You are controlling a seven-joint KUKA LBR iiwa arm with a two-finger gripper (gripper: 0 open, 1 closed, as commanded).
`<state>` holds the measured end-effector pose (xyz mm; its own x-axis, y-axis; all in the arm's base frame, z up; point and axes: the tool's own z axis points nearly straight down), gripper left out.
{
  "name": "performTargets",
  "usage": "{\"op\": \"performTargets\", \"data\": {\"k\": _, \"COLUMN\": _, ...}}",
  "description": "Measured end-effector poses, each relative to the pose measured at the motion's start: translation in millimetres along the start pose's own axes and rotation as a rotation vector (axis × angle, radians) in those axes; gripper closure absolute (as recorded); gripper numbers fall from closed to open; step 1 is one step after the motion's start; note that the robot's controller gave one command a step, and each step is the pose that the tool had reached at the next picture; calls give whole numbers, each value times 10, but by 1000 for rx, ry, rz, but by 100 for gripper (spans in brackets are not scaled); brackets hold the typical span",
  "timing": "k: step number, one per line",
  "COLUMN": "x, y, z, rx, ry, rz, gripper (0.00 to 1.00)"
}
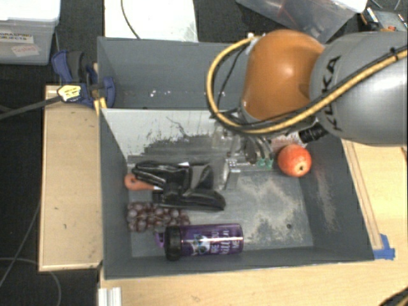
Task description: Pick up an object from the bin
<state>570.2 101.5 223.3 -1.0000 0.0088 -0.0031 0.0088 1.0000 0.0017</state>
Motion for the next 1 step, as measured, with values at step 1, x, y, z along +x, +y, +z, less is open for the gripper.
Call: {"op": "performTargets", "data": {"k": 1, "x": 0, "y": 1, "z": 1, "rx": 0, "ry": 0, "rz": 0, "gripper": 0}}
